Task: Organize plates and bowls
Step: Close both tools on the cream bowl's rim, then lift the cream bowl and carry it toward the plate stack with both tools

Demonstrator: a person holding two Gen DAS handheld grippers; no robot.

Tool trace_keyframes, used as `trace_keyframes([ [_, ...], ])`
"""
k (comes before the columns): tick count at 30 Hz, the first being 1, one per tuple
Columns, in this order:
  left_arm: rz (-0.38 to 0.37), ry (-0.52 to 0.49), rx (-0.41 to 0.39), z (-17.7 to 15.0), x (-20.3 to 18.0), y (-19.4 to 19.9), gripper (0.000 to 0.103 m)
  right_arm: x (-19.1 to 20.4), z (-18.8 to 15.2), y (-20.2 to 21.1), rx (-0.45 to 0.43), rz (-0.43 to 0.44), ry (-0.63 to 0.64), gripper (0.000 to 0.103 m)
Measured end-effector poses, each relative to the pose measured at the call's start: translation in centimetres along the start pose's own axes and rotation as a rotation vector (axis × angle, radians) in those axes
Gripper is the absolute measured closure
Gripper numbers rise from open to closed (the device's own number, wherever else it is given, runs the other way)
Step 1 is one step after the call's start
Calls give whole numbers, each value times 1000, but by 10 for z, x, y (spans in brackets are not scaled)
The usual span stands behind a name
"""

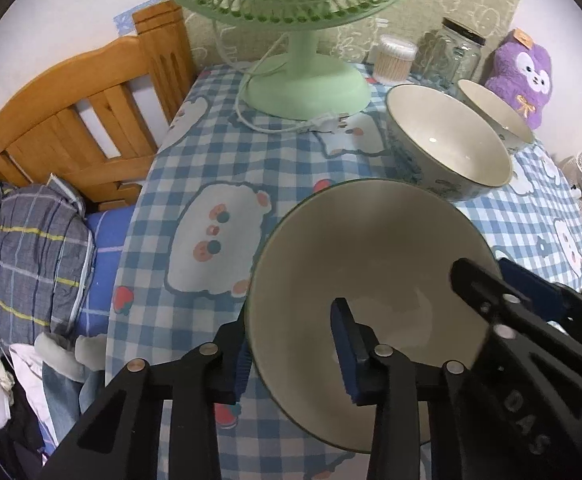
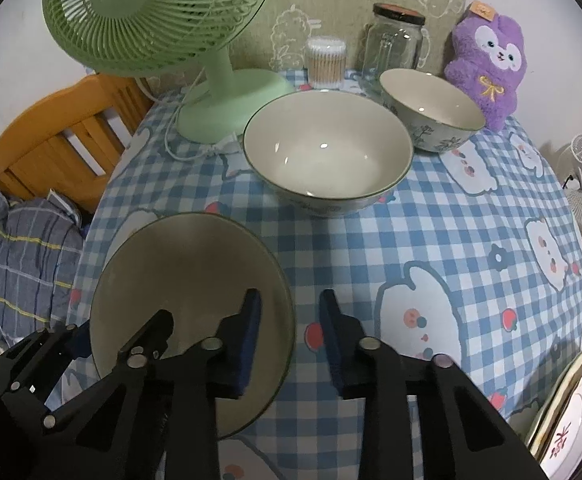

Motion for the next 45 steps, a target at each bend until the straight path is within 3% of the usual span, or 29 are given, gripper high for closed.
trace_keyframes([
  [2,9,-13,1,0,0,0,68,4,-3,-3,24,5,13,83],
  [12,51,-23,2,0,4,0,81,7,-5,-6,27,-23,23,84],
  [22,54,-3,4,-7,3,4,83,2,-9,-2,30,-23,25,84],
  [33,21,-17,-16,-21,-33,19,83,-34,-25,18,12,-53,0,84],
  [45,36,-20,-57,-47,-79,49,83,-78,-52,54,-29,-37,-1,84],
])
Point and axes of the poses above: each gripper's, at about its wrist camera, not at the fingertips, and y roughly against the way its jaws point, x to its left, z to its top, the point moved 10 cm from there along -y, roughly the way its jaws point, and after that the axes turned 15 degrees about -z, right-handed, at the moved point
